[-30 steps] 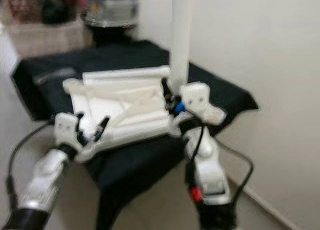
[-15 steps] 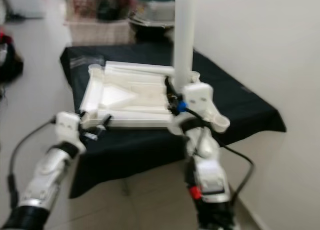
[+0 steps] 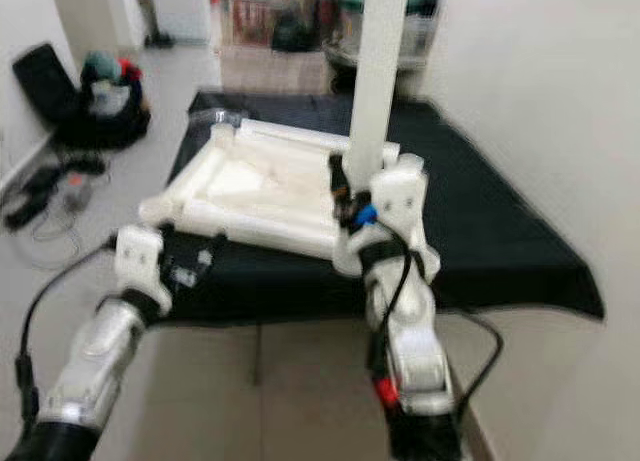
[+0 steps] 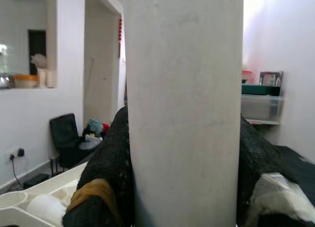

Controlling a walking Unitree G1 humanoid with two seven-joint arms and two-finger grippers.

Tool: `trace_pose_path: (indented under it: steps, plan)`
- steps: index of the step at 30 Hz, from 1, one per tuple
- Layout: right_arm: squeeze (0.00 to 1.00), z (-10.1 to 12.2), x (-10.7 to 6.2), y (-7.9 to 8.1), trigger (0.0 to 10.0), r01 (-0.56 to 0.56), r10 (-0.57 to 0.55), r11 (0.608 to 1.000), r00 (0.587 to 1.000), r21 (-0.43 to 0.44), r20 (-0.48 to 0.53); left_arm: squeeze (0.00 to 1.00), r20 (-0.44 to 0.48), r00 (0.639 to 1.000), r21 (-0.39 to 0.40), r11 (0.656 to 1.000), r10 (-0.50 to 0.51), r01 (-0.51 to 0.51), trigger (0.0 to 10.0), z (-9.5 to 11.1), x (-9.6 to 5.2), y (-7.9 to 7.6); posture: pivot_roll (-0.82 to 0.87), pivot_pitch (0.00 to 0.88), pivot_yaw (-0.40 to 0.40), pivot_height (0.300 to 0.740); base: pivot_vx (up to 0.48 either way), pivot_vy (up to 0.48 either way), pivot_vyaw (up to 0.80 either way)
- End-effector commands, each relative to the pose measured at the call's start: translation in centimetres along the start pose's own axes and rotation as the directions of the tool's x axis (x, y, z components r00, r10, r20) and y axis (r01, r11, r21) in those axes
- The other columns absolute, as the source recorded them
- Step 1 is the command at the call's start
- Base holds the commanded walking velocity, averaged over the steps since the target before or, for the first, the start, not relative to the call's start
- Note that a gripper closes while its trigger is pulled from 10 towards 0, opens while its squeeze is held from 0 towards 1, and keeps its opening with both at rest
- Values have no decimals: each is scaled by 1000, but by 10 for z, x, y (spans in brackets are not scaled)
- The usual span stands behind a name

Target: Building children table

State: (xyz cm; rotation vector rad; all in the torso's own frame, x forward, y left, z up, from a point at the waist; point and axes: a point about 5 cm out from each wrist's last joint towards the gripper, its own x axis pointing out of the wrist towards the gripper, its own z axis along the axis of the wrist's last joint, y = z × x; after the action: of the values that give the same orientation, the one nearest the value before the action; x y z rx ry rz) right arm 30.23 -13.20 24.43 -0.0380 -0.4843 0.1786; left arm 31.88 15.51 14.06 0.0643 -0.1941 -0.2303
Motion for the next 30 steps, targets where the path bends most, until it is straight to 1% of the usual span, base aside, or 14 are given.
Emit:
trace_pose_path:
  steps: [1,2,4,7,9,14,16,18,22,24,30]
  plan:
    - [0,3,-6,-12,10000,54,-54,998,999,-12,4,0,-11,999,-20,999,-43,42,10000,-3,4,-12,-37,0,-14,740,0,0,0]
    - [0,3,-6,-12,10000,54,-54,998,999,-12,4,0,-11,999,-20,999,-43,42,10000,-3,4,-12,-37,0,-14,740,0,0,0]
    - [0,4,-12,-16,10000,77,-77,997,997,-26,-1,0,-7,997,-34,997,-74,74,10000,-3,9,-21,-59,0,4,740,0,0,0]
    - [0,4,-14,-17,10000,85,-85,996,996,-30,-4,0,-4,997,-36,996,-83,83,10000,-3,10,-23,-59,0,4,740,0,0,0]
    - [0,6,-18,-18,10000,105,-105,994,994,-33,-6,0,-7,994,-34,994,-105,105,10000,-3,13,-25,-88,0,32,740,0,0,0]
    - [0,4,-24,-18,10000,128,-128,991,992,-31,-14,0,8,993,-25,993,-117,118,10000,1,17,-27,-85,0,33,740,0,0,0]
    - [0,3,-25,-17,10000,129,-130,991,991,-27,-16,0,16,994,-24,994,-108,109,10000,2,17,-26,-80,0,29,740,0,0,0]
    - [0,3,-24,-17,10000,128,-128,991,992,-25,-16,0,23,995,-25,995,-96,96,10000,3,18,-24,-76,0,26,740,300,0,0]
    - [0,3,-20,-14,10000,113,-113,993,994,-20,-11,0,30,997,-23,997,-74,74,10000,4,16,-21,-52,0,6,740,359,0,0]
    - [0,3,-20,-14,10000,113,-113,993,994,-20,-11,0,30,997,-23,997,-74,74,10000,4,16,-21,-52,0,6,740,368,0,0]
    - [0,4,-12,-9,10000,96,-96,995,995,-4,-6,0,37,998,-21,998,-54,55,10000,4,13,-17,-34,0,-7,740,372,0,0]
